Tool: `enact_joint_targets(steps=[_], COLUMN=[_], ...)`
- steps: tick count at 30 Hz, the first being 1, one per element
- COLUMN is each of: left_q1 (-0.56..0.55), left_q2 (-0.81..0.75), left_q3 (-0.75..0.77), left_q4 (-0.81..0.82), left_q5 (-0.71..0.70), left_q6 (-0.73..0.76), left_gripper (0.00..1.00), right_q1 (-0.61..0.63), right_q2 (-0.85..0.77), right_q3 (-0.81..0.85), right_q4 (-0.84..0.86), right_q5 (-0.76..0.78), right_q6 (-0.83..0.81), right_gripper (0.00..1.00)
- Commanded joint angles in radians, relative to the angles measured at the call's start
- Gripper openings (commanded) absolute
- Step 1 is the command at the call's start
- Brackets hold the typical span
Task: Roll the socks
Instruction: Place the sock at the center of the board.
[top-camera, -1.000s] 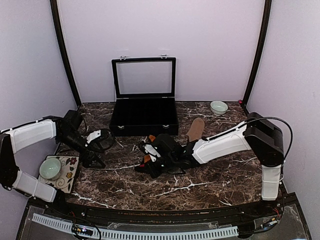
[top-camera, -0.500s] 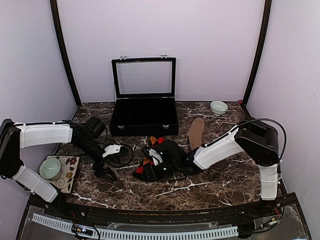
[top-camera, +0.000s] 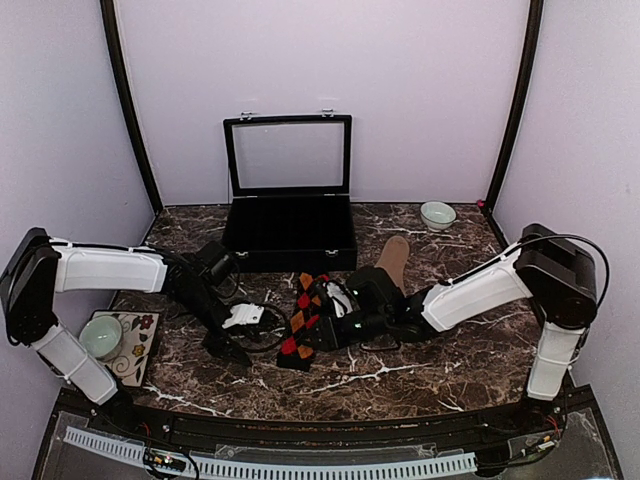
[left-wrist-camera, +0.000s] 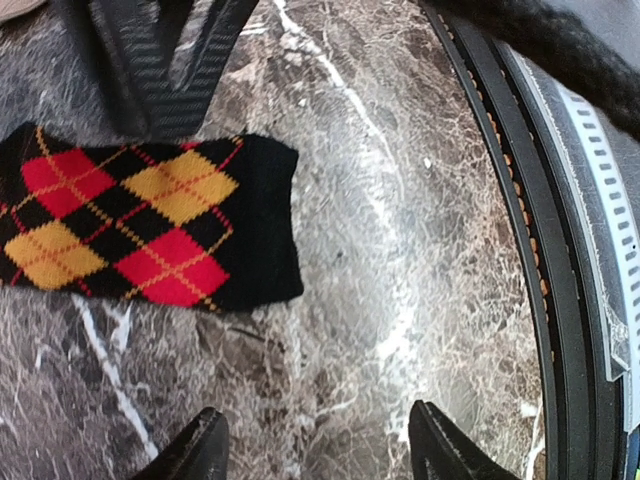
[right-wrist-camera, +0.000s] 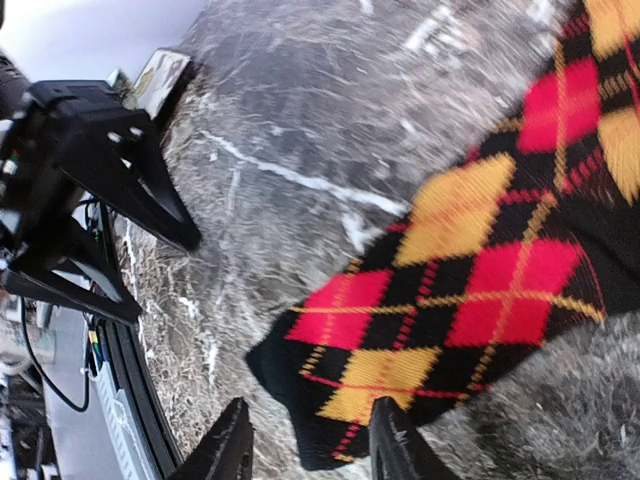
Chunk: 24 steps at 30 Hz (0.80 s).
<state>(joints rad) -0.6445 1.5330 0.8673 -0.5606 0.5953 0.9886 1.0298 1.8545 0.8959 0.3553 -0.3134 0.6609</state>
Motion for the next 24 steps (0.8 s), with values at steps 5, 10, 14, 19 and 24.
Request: enact_joint_targets(steps=[5,10,14,19,24], left_q1=[-0.028,0.041,0.151,0.175,0.219], left_q2=[0.032,0.112,0.146,0.086,0.091], left_q3=[0.06,0.097,0.135,0.102,0.119], left_q4=[0.012,0.002,-0.021,0.007,-0.044], left_q5=[0.061,0.131,0.247,0.257,0.302], left_q6=[-0.025,-0.101,-0.172,-0.194,-0.201], left_gripper=[0.62,0.58,0.66,0.77,0.84], right_q1=[0.137,0.174,0.185,0.196,0.199], right_q2=[-0.131,-0.234,-0.193,-0.122,-0.055], right_q3=[-0.042,-0.27,-0.19,-0.109,-0.067], right_q4=[-0.017,0.239,0.126,0.085,0.095], right_q5=[0.171,0.245,0.282,0.295,0.26], right_q6=[-0.308,-0.511,-0.673,-0.851,-0.924], right_gripper=[0.44,0.53,0.5,0.44,0.38])
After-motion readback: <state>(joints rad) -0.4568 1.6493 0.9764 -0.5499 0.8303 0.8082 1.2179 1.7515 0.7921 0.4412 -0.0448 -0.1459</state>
